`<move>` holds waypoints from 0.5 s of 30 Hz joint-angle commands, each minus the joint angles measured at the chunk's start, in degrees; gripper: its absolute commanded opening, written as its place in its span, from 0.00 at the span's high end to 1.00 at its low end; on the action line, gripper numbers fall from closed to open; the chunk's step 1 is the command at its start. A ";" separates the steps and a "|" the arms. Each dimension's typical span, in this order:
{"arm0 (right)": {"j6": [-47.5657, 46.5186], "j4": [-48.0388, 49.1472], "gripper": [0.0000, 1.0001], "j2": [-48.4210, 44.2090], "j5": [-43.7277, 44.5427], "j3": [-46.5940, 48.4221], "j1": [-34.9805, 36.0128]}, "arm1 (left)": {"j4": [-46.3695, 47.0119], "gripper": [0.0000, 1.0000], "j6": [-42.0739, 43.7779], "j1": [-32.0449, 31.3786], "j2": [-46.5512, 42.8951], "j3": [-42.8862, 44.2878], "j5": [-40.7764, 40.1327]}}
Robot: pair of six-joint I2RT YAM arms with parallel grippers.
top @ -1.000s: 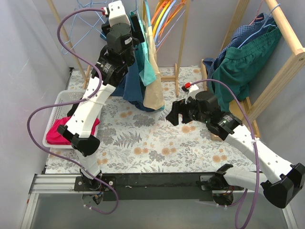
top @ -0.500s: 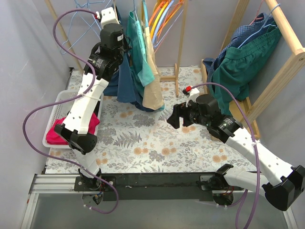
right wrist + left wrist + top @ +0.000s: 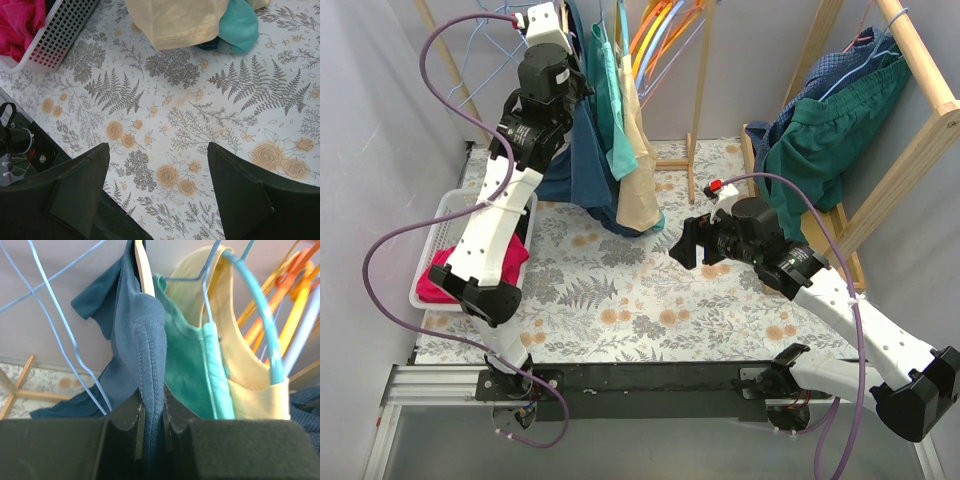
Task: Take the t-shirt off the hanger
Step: Pick up the hanger from the clothesline.
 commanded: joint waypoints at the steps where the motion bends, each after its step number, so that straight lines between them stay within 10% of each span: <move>1: 0.29 2.43 0.14 -0.29 -0.96 -0.20 0.11 | 14.56 1.00 3.77 0.04 -7.96 -1.68 1.97; 15: 0.46 2.25 0.14 -1.17 -0.44 -0.64 0.20 | 18.63 1.00 3.08 -0.05 -22.71 -17.78 8.82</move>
